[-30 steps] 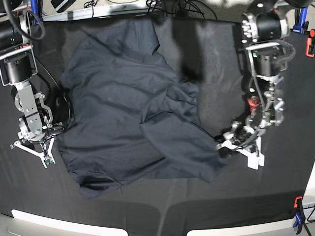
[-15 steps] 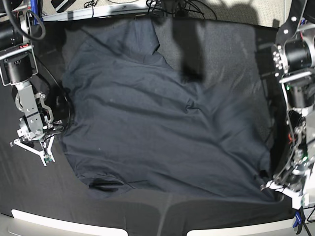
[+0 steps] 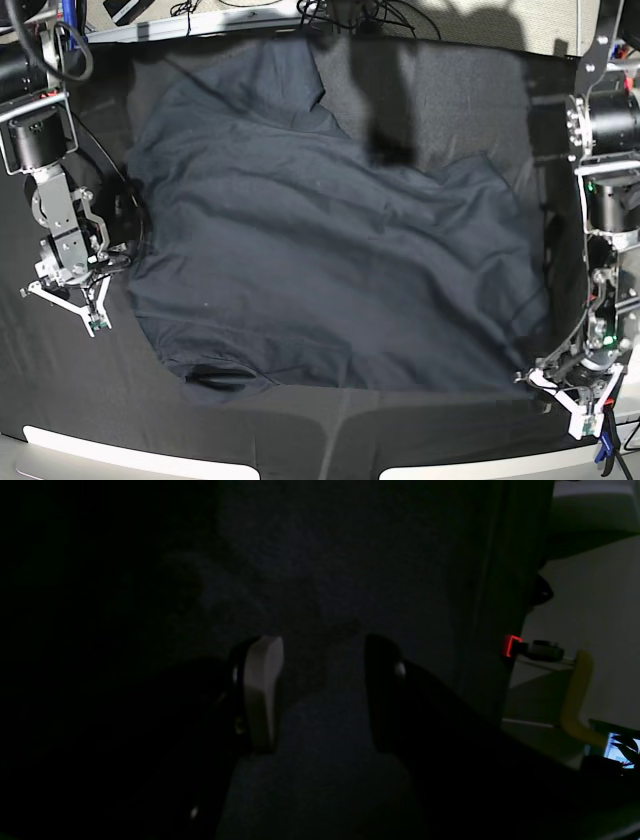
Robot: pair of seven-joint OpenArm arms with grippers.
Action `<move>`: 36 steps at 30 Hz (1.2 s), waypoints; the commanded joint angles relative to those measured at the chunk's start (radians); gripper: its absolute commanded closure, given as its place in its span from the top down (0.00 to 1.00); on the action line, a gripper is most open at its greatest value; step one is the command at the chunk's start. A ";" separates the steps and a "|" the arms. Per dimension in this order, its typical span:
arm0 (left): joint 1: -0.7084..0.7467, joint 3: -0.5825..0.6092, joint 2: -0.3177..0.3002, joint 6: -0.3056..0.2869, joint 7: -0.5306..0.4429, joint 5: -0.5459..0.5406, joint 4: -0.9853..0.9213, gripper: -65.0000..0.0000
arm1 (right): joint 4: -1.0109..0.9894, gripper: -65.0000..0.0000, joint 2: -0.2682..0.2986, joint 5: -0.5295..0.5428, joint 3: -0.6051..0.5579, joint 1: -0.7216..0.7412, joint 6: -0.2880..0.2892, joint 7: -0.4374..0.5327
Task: Layout the t-shirt on the table in an organized manner, then fold the t-shirt properly
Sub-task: 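Drag the shirt's hem corner outward with the left gripper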
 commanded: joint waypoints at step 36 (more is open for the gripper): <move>0.740 -0.259 0.039 -0.235 0.318 -0.539 0.428 0.35 | 0.014 0.40 -0.080 -0.066 0.007 0.031 -0.015 0.023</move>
